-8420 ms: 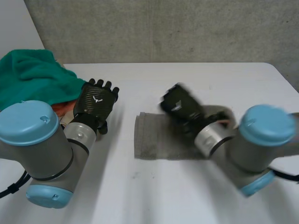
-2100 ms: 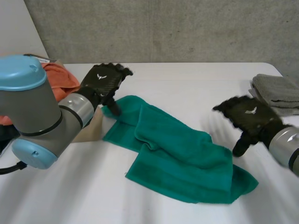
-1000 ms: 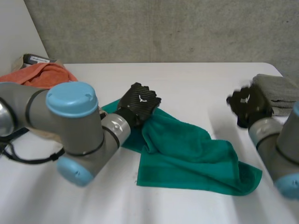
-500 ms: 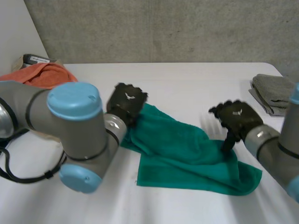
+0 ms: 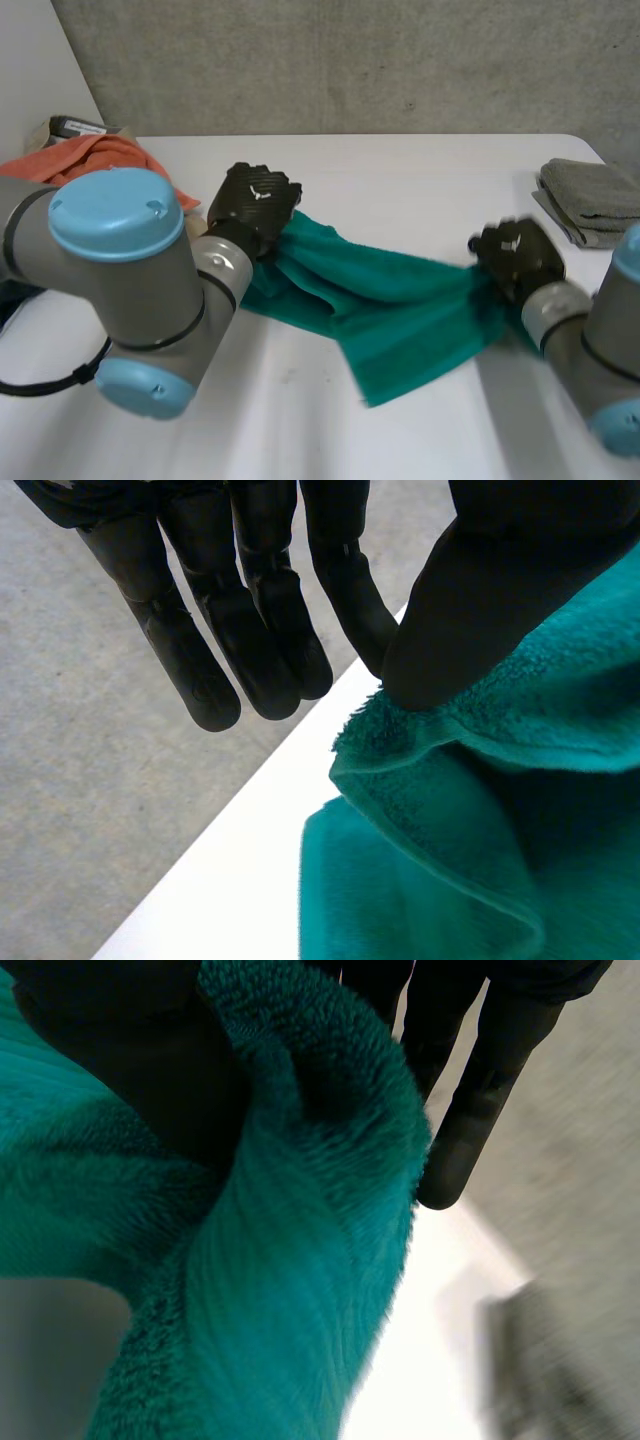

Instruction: Fold the laundry.

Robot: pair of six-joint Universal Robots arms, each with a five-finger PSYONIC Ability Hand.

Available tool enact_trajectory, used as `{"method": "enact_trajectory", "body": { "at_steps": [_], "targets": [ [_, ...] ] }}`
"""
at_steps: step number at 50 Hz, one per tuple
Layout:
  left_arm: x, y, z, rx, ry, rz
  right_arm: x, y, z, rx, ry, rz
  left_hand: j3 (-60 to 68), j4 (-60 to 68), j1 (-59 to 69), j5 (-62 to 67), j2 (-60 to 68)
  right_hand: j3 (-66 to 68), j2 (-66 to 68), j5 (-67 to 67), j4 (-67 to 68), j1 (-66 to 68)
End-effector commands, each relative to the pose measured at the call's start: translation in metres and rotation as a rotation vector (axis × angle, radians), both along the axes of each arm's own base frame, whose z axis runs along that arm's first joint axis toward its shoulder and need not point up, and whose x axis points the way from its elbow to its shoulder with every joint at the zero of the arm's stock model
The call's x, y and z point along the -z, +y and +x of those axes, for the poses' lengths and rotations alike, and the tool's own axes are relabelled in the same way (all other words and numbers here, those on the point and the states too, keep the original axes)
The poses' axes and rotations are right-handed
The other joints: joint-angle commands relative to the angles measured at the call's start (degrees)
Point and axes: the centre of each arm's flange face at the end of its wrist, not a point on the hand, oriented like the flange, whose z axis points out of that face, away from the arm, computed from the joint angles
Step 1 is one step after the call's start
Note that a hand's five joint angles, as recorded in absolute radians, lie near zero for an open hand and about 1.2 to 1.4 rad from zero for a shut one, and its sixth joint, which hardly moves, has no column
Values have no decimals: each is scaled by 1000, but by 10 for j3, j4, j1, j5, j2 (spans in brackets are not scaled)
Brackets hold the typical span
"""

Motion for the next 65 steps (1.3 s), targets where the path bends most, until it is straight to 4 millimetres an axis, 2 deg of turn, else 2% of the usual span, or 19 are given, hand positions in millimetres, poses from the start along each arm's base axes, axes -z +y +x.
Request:
{"method": "enact_trajectory", "body": {
  "at_steps": [1,6,10,12,13,14,17,18,20,21,24,28,31,36,41,46,48,52,65],
  "targets": [
    [2,29,-1,47,-5,45,-17,-48,22,-66,95,-158,116,113,138,148,114,120,125,149,114,165],
    [17,35,-12,73,-17,73,-15,-84,37,-105,108,-228,116,113,138,148,114,120,125,149,114,165],
    [38,26,-23,77,-39,100,4,-98,45,-137,110,-218,116,113,138,148,114,120,125,149,114,165],
    [41,22,-27,74,-36,103,10,-99,47,-149,114,-210,116,113,138,148,114,-164,-158,-134,-170,-118],
    [43,20,-28,74,-37,104,10,-98,49,-150,109,-210,116,113,138,148,114,-552,-546,-522,-558,-506],
    [42,19,-31,77,-28,101,8,-98,50,-143,106,-216,116,113,138,148,114,-580,-575,-551,-586,-535],
    [39,16,-32,74,-11,98,-6,-94,48,-118,77,-226,116,113,138,148,114,-580,-575,-551,-586,-535],
    [38,16,-33,79,0,98,-12,-91,47,-110,68,-228,-17,-20,5,15,-19,-580,-575,-551,-586,-535],
    [36,16,-33,80,10,99,-29,-81,40,-90,32,-223,-161,-164,-138,-129,-163,-580,-575,-551,-586,-535],
    [35,16,-33,79,15,101,-34,-77,38,-87,21,-218,-311,-315,-289,-279,-313,-580,-575,-551,-586,-535],
    [26,15,-31,78,27,87,-52,-54,30,-79,-12,-163,-489,-492,-467,-457,-491,-580,-575,-551,-586,-535],
    [-2,17,-22,69,66,37,-62,-22,18,-70,-30,-11,-545,-548,-523,-513,-547,-580,-575,-551,-586,-535],
    [-14,2,-2,9,77,18,-63,-2,11,-52,-62,107,-546,-550,-524,-514,-548,-580,-575,-551,-586,-535],
    [-15,-26,25,-54,74,19,-43,35,3,-8,-156,376,-540,-543,-518,-508,-542,-534,-529,-504,-540,-488],
    [-1,-60,48,-21,66,62,-16,51,2,-4,-231,484,-533,-536,-511,-501,-535,-522,-517,-493,-528,-477],
    [41,-85,59,22,35,165,-1,47,5,7,-329,454,-504,-508,-482,-472,-506,-477,-471,-447,-483,-431],
    [54,-91,60,38,17,182,16,43,9,14,-361,477,-499,-503,-477,-467,-501,-455,-450,-425,-461,-409],
    [69,-101,55,65,-28,173,38,40,19,4,-360,509,-488,-491,-465,-456,-490,-436,-431,-407,-442,-391],
    [95,-119,39,113,-88,143,54,29,46,-15,-335,430,-402,-405,-380,-370,-404,-354,-349,-324,-360,-308]
  ]
}}
